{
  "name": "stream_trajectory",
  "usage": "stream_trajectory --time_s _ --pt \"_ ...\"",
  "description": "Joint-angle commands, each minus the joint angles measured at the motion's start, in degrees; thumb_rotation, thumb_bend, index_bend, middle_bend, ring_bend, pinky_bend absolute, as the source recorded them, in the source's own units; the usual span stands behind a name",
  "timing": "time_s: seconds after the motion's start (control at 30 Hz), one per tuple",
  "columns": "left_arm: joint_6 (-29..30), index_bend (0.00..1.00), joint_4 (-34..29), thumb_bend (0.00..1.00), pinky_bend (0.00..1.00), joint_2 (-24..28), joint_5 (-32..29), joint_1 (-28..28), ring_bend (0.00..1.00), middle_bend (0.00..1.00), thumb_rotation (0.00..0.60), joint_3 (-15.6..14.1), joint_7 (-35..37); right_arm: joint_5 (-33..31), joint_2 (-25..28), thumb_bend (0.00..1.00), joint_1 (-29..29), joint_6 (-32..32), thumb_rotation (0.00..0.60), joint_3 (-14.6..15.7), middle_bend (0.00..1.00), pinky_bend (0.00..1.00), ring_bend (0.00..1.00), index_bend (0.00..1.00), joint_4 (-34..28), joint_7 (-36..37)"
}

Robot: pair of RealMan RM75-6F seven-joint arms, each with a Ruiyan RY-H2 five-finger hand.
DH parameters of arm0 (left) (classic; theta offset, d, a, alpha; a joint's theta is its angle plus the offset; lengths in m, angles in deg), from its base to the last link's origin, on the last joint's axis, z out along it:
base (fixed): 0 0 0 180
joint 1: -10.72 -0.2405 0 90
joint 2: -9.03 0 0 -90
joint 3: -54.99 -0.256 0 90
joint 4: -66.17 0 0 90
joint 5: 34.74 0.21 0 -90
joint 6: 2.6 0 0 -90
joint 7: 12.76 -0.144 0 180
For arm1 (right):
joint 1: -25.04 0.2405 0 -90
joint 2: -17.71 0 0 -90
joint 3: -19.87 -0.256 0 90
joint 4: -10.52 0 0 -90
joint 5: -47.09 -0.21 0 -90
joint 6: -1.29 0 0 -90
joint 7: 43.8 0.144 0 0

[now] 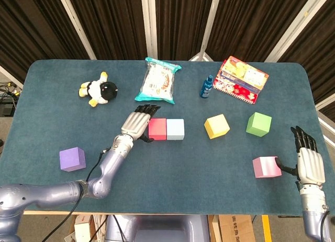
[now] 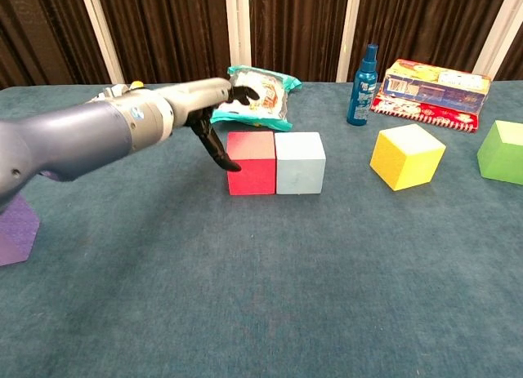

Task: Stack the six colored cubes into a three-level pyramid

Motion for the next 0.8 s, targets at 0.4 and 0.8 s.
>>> stream_trajectory --time_s 0.4,0.8 --pt "1.80 0.00 -6.50 0.13 0.06 6.30 -2.37 -0.66 0.00 0.05 0.600 -1.23 -3.26 -0.06 -0.03 0.28 0.03 0.01 0.600 0.02 0.00 0.00 0.00 0.00 -0.17 -0.21" --pt "2.43 0.00 -0.82 0.17 0.06 4.07 -3.26 0.47 0.00 0.05 0.600 -4.05 -6.77 -0.38 -0.06 0.28 0.05 0.10 0.600 -0.06 0.00 0.00 0.00 0.00 -0.29 -0.29"
